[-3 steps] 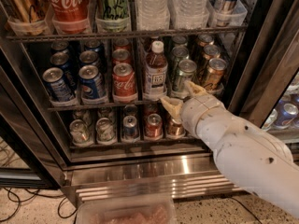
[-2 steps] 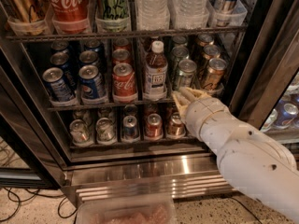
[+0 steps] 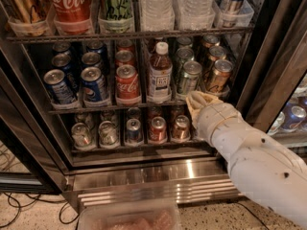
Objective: Pick green can from middle shelf of fridge
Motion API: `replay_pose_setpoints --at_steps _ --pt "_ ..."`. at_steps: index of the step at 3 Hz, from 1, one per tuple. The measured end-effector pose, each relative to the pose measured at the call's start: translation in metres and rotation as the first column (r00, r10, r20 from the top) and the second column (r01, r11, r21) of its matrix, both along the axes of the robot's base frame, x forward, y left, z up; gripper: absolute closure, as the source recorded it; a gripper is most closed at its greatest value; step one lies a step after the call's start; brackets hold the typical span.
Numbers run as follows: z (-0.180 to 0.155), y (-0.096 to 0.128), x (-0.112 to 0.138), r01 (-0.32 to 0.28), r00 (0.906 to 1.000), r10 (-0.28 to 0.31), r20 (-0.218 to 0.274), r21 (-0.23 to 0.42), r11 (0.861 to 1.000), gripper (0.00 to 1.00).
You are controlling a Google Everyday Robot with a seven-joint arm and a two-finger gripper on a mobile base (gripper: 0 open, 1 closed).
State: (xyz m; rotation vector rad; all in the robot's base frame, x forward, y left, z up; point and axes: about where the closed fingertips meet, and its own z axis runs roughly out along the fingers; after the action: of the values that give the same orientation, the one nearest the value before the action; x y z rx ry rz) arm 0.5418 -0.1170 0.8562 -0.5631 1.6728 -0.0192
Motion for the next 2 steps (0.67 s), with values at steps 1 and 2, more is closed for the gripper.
replay_pose_setpoints --at_steps 1,2 --pt "-0.001 -0.0003 0.0061 -0.002 1.0 0.002 0.008 0.002 1.0 1.0" --pt "-0.0025 0.0046 0.0143 -0.013 0.9998 0.013 0.013 0.011 1.0 0.94"
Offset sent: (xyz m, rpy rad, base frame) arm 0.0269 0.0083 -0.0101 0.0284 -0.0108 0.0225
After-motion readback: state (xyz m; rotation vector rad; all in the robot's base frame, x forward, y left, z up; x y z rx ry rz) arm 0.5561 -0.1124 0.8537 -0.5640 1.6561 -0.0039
